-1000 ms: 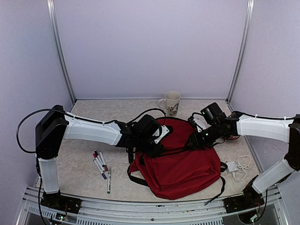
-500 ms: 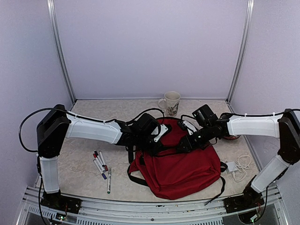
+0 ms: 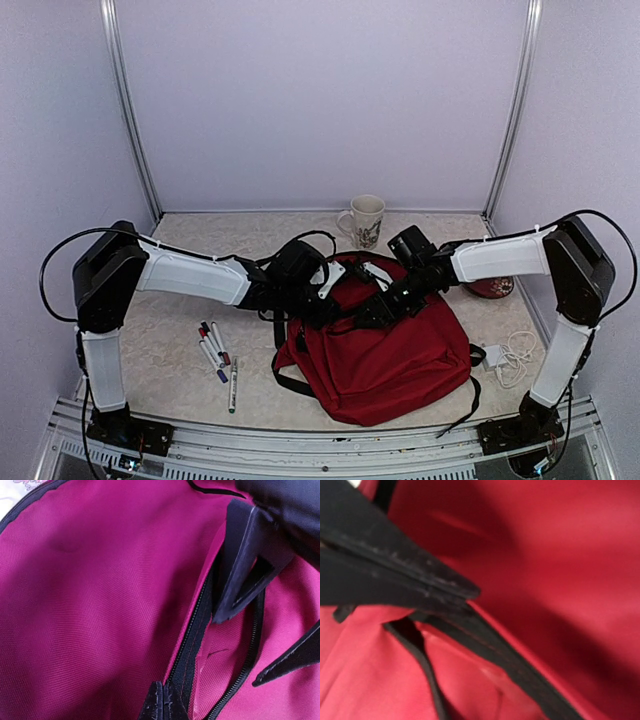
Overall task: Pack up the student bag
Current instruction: Pick up the lower front pocket of the student bag.
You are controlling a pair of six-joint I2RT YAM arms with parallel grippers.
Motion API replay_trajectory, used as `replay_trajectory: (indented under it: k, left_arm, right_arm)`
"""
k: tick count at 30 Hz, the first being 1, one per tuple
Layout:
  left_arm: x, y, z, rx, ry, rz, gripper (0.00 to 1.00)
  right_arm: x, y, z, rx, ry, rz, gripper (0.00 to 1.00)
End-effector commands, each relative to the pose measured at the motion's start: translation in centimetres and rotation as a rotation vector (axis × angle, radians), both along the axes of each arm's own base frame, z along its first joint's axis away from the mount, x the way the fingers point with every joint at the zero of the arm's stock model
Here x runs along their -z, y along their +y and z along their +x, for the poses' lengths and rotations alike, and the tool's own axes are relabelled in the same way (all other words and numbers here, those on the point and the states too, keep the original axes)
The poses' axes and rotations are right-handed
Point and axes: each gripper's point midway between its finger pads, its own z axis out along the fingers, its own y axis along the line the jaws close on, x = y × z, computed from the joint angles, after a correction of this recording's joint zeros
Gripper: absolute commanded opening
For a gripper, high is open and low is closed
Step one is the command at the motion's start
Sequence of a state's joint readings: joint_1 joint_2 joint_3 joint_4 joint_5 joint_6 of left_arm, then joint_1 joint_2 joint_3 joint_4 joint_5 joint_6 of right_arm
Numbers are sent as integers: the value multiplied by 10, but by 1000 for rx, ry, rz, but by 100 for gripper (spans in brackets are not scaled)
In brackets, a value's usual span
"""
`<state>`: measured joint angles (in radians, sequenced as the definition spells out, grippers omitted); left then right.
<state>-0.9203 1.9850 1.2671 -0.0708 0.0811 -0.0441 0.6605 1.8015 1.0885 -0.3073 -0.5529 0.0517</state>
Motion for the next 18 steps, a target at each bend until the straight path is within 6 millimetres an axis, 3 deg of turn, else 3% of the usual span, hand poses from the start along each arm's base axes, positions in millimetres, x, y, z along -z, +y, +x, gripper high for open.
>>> replay_trajectory:
  k: [1, 6, 10, 15, 18]
  left_arm:
    - [-18, 5, 13, -39, -31, -40, 0]
    - [-21, 7, 17, -51, -38, -46, 0]
    - [-21, 7, 17, -52, -36, -52, 0]
    - [-23, 8, 16, -55, -37, -56, 0]
    - [-27, 10, 15, -57, -42, -62, 0]
  right_arm:
    - [1, 11, -58, -209, 99, 43, 50]
    - [-12, 8, -104, -327, 155, 47, 47]
    - [-33, 8, -116, -349, 148, 93, 42]
    - [-53, 8, -109, -317, 77, 103, 11]
    - [-65, 9, -102, -292, 25, 114, 0]
